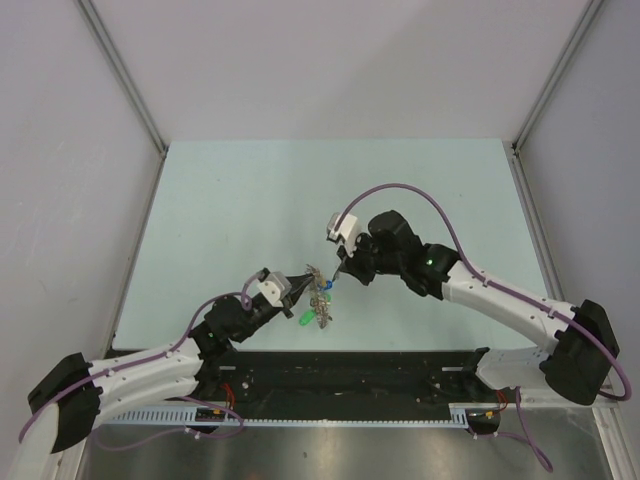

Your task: Put the keys on the keyring

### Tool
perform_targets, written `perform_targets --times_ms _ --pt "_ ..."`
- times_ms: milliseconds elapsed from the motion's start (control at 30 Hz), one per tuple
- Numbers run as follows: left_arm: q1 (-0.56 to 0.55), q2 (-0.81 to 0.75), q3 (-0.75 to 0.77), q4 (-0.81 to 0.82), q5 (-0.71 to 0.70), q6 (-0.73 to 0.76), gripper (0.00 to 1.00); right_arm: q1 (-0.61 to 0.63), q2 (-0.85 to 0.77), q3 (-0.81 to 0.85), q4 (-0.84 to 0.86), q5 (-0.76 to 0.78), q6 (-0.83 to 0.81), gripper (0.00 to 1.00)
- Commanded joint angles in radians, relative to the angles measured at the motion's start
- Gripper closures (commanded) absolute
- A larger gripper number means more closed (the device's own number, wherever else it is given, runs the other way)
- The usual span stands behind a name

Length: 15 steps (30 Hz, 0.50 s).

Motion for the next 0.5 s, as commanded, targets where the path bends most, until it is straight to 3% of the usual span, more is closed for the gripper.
perform_targets --times_ms 0,267,467 --pt "0.008 -0.002 -0.001 0.132 -0.019 -0.033 1.0 -0.064 0.008 -0.053 -0.048 -0.01 0.091 1.0" --pt "0.009 -0.014 -0.005 0.136 -0.027 -0.04 1.0 -0.116 0.02 -0.061 -0.33 0.112 0.243 1.0" --pt "0.009 -0.027 -0.005 0.126 -0.033 -0.036 1.0 -0.194 0.042 -0.038 -0.417 0.119 0.303 1.0"
